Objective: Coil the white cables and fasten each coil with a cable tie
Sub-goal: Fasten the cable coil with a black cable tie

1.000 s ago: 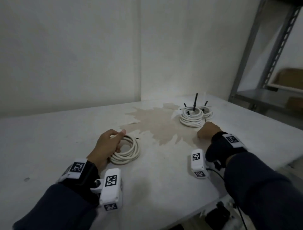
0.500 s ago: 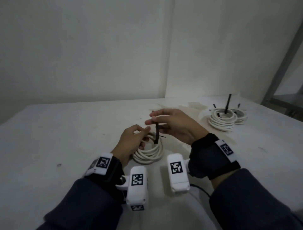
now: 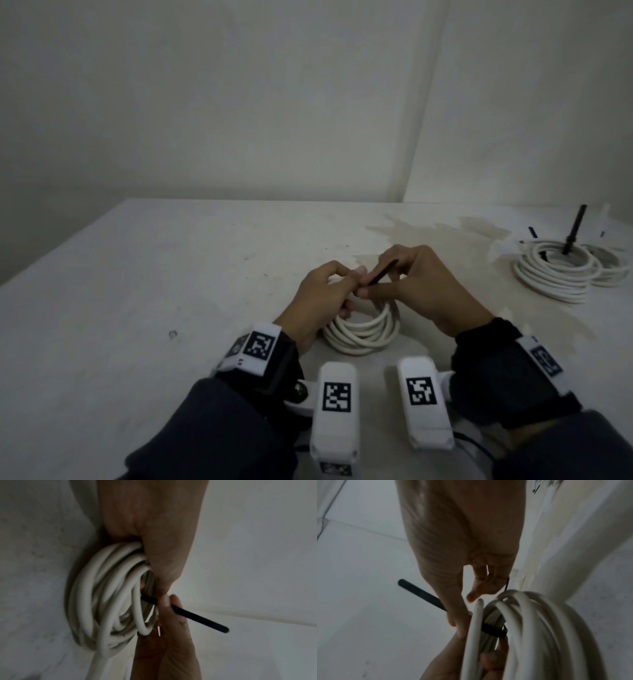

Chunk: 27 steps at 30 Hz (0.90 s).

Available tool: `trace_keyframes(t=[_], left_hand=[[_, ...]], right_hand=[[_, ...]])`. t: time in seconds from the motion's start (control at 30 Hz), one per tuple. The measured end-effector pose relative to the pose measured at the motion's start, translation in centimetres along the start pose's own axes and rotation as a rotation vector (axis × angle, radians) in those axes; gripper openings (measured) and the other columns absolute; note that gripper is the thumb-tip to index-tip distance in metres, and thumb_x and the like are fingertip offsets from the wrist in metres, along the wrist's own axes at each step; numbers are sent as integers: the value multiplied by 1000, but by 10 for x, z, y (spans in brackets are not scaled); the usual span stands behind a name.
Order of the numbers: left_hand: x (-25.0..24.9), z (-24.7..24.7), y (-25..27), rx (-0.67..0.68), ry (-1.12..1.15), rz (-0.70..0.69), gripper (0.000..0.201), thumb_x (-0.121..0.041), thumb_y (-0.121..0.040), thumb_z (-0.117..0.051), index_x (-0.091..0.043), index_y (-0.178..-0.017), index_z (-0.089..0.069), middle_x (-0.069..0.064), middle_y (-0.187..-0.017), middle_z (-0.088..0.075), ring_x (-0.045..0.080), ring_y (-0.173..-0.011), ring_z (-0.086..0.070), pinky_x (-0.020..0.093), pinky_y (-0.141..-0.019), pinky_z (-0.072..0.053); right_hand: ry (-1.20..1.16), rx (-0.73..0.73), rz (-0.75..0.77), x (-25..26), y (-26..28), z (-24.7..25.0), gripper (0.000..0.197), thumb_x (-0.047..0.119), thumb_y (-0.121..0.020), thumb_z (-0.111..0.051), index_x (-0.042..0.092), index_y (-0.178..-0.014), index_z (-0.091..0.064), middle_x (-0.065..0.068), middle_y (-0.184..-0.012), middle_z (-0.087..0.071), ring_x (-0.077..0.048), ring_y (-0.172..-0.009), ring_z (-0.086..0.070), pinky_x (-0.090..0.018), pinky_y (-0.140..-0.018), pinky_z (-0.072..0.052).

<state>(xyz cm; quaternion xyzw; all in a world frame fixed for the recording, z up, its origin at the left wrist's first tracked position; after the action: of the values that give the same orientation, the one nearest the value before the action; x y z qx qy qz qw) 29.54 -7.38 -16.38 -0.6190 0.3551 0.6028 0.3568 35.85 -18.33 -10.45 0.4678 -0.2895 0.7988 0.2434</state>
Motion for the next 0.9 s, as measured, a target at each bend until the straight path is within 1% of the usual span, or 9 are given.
trace_keyframes(t=[0.1, 0.17, 0.23, 0.3, 0.4, 0.47, 0.57, 0.77, 0.9], left_hand=[[-5, 0, 3, -10, 22, -29, 26, -30, -91, -62, -6, -86, -55, -2, -53, -61, 12, -45, -53, 21, -45, -43], [-10, 0, 5, -21, 30, -64, 25, -27, -91, -63, -3, -88, -56, 2, -54, -62, 14, -45, -56, 20, -44, -45], [-13, 1, 6, -38, 40, -90, 26, -24, -90, -63, 1, -93, -57, 5, -59, -62, 14, -48, -58, 20, -44, -45], [-15, 4, 8, -62, 41, -105, 26, -23, -90, -64, 2, -95, -57, 8, -65, -64, 12, -49, -58, 19, -43, -43], [-19, 9, 9, -113, 24, -136, 25, -25, -88, -67, -2, -91, -59, 10, -73, -66, 10, -46, -54, 20, -42, -41], [-21, 12, 10, -141, 3, -153, 24, -27, -86, -68, -4, -89, -60, 10, -69, -64, 10, -44, -51, 20, -43, -40], [-23, 13, 10, -158, -12, -174, 23, -27, -86, -69, -6, -91, -62, 12, -70, -65, 10, -44, -51, 20, -44, -41], [-23, 16, 10, -165, -11, -184, 24, -29, -87, -68, -24, -108, -58, 3, -68, -62, 11, -43, -51, 22, -46, -41], [-23, 15, 9, -163, 9, -178, 24, -25, -87, -68, -22, -111, -70, 2, -84, -73, 9, -41, -50, 19, -45, -41]], right_hand=[[13, 19, 63, 2, -2, -2, 17, -1, -60, -85, 12, -64, -74, 11, -62, -57, -14, -66, -52, -22, -64, -43], [18, 43, 69, 1, -3, -4, 21, -6, -62, -82, 14, -63, -74, 2, -67, -58, -11, -67, -54, -20, -67, -45], [-8, 66, 73, -1, -2, -5, 20, -6, -65, -80, 12, -66, -74, 0, -66, -63, -11, -68, -58, -19, -68, -47], [-128, 75, 51, -2, -1, -3, 9, 0, -69, -79, 6, -75, -76, -4, -73, -72, -14, -74, -65, -20, -72, -51], [-231, 33, 38, -2, 1, 1, 25, 17, -79, -71, -5, -91, -74, -16, -88, -75, -15, -77, -68, -18, -66, -50], [-252, -20, 24, 1, 2, 2, 18, 16, -86, -65, 3, -92, -75, -14, -84, -75, -13, -70, -66, -17, -61, -50], [-317, -50, -13, 0, 2, 1, 15, 17, -90, -61, 13, -92, -74, -12, -79, -74, -15, -67, -68, -19, -64, -54], [-413, -18, -83, -2, 2, -2, 25, 21, -94, -55, 3, -89, -72, -18, -89, -74, -23, -75, -72, -21, -66, -55], [-436, -52, -74, -2, 1, 1, 21, 19, -94, -56, 4, -101, -70, -17, -85, -74, -22, -71, -72, -21, -64, -56]])
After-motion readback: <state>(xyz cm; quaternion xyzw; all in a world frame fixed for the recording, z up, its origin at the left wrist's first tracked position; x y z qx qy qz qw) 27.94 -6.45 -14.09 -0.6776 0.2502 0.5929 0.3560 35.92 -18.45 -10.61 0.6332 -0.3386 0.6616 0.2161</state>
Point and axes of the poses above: each hand's wrist, its own y-axis away from the middle knuckle, its own z-axis out of the back of the hand, x = y × z, the point moved 8 cm from there along -y, towards the middle knuckle
